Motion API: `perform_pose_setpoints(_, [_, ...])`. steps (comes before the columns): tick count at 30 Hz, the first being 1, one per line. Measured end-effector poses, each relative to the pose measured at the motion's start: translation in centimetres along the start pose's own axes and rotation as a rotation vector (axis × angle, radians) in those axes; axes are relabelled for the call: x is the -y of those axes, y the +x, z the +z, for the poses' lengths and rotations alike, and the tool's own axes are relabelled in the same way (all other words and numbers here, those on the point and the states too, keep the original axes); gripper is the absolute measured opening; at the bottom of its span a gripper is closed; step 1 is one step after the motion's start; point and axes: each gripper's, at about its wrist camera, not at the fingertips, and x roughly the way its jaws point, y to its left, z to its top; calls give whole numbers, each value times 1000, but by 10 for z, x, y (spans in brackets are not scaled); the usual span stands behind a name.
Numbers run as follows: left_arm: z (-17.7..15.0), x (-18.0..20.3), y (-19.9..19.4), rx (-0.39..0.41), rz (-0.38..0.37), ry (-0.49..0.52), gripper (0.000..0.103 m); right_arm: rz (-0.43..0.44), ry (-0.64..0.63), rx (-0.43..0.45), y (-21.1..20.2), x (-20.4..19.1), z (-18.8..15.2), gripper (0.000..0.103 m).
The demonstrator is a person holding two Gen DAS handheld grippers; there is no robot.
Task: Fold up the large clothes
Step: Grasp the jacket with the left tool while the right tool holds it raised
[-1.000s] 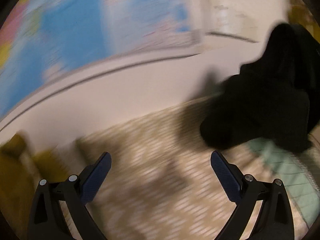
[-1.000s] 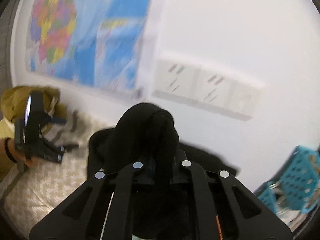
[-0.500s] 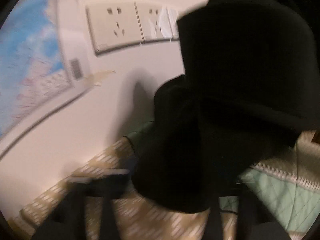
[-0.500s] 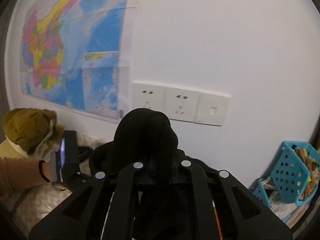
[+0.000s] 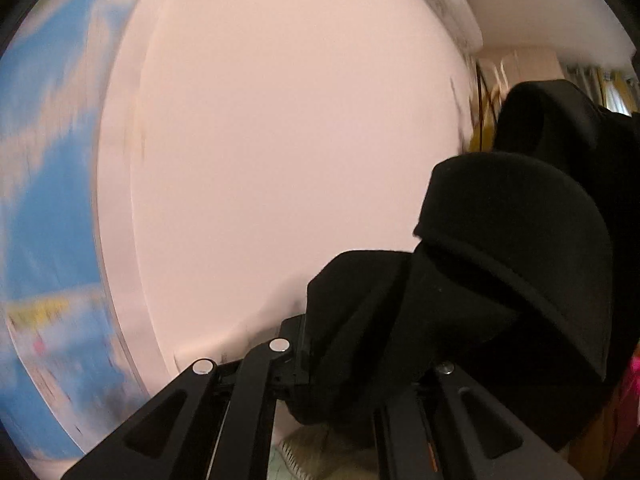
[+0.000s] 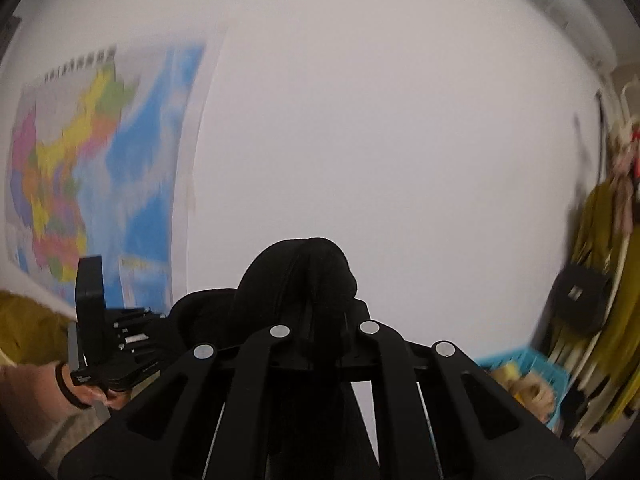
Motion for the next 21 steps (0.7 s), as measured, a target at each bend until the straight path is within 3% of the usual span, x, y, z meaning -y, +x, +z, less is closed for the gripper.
perform_pose_setpoints(3, [30, 2, -35, 59, 0, -27, 3, 1, -4, 93, -42, 4, 40, 5])
perform_pose_setpoints(6, [54, 3, -79, 172, 21, -29, 3, 28, -23, 144, -77, 1, 65, 5])
perform_pose_setpoints(11, [92, 10, -177, 308, 73, -8, 4, 98, -21, 229, -136, -6, 84, 5])
perform_pose_setpoints(17, [103, 30, -293, 350, 228, 89, 5, 286, 30, 289, -191, -22, 84, 5])
perform_pose_setpoints(21, [86, 29, -359, 281, 354, 141, 5, 423, 16, 274, -214, -50, 75, 5])
